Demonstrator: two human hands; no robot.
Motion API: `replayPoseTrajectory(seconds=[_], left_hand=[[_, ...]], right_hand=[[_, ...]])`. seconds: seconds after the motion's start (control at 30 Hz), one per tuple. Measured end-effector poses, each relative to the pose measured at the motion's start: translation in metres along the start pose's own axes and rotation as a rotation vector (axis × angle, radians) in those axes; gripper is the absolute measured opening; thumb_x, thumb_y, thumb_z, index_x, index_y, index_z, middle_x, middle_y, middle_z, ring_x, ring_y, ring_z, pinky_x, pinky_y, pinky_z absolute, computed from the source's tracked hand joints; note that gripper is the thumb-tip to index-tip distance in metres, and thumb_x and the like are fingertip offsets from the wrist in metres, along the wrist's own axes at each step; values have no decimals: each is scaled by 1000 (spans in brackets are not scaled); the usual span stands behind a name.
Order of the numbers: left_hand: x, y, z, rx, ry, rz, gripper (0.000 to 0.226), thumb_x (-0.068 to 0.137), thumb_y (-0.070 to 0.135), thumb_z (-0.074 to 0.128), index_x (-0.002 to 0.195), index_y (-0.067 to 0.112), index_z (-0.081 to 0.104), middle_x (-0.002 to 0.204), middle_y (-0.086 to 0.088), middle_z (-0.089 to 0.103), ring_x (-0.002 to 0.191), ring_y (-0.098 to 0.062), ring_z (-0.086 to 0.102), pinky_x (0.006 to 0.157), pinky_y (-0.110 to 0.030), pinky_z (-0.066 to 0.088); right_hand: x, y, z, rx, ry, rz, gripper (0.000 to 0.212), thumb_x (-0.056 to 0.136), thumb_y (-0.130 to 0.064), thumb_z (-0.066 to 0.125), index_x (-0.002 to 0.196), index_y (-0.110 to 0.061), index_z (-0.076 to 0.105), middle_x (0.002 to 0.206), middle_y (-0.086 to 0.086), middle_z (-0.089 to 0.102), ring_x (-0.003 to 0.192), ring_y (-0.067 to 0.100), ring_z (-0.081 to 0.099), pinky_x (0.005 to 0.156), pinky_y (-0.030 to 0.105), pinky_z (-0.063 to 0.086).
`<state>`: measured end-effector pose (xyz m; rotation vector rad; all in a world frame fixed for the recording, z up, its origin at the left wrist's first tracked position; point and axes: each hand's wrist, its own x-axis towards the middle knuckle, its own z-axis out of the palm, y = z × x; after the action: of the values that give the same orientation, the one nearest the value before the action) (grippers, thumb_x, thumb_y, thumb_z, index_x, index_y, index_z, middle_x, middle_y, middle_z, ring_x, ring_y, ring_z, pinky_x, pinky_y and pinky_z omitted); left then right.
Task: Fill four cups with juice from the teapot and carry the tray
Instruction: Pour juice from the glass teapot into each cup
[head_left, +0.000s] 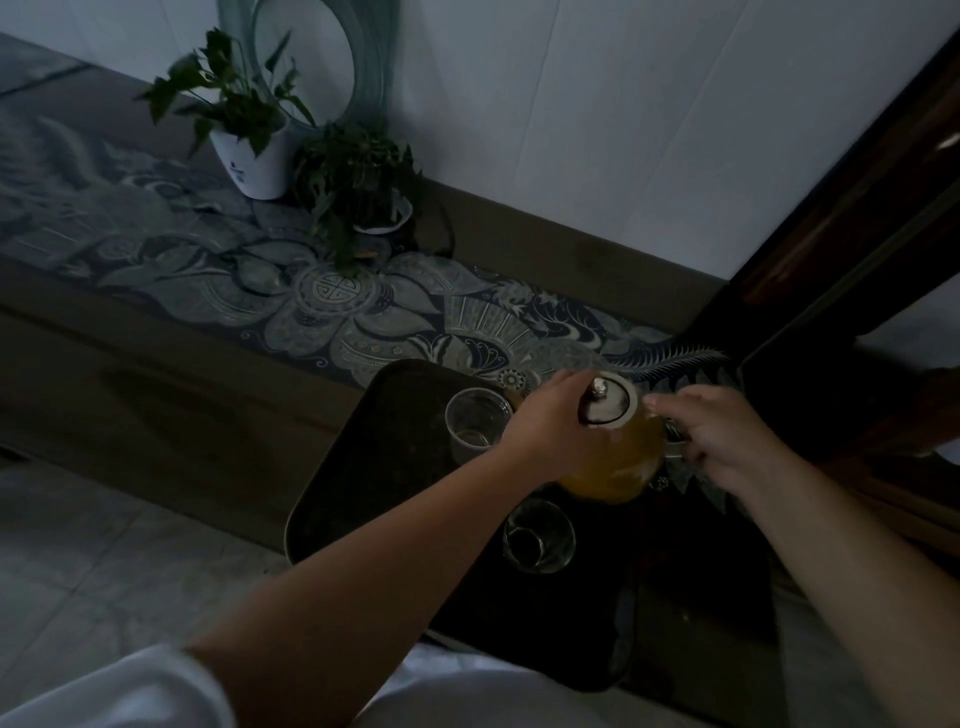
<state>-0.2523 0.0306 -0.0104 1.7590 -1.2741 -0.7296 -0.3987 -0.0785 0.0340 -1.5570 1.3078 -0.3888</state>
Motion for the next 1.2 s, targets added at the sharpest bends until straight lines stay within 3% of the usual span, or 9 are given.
replayPoseTrajectory(seconds=[0.33, 0.73, 0.87, 1.07, 1.2], left_hand=[[-4, -5, 0, -54, 1, -19, 74, 82, 32, 76, 145, 17, 40, 141, -2, 47, 128, -22, 45, 101, -38, 42], [-10, -7, -1, -113, 39, -4, 61, 78, 31, 77, 133, 21, 52, 123, 4, 56, 110, -17, 56, 92, -40, 49], [-11, -4, -3, -115, 37, 3, 58, 80, 30, 76, 133, 20, 52, 122, 2, 57, 110, -19, 56, 90, -36, 47], [-11, -2, -6, -148, 13, -7, 55, 82, 26, 75, 132, 22, 52, 124, 2, 56, 112, -19, 55, 90, -35, 46], [-11, -2, -8, -146, 2, -10, 60, 82, 27, 76, 136, 22, 50, 127, 1, 55, 114, -19, 54, 93, -36, 46]], right_hand=[[1, 0, 1, -37, -7, -16, 40, 87, -21, 73, 61, -16, 42, 48, -5, 35, 50, 16, 32, 50, 30, 22], [-3, -5, 1, -62, -16, -24, 42, 86, -22, 73, 59, -17, 41, 51, -3, 31, 46, 16, 27, 48, 28, 18], [-6, -7, 1, -57, -9, -25, 40, 86, -22, 74, 59, -16, 45, 45, -6, 39, 46, 16, 29, 47, 27, 18], [-7, -9, 0, -99, -6, -31, 39, 86, -25, 73, 61, -16, 45, 59, 3, 37, 46, 17, 29, 39, 23, 19], [-8, -9, 1, -101, -2, -24, 42, 86, -26, 73, 59, -18, 42, 57, 1, 34, 46, 17, 29, 45, 26, 21]])
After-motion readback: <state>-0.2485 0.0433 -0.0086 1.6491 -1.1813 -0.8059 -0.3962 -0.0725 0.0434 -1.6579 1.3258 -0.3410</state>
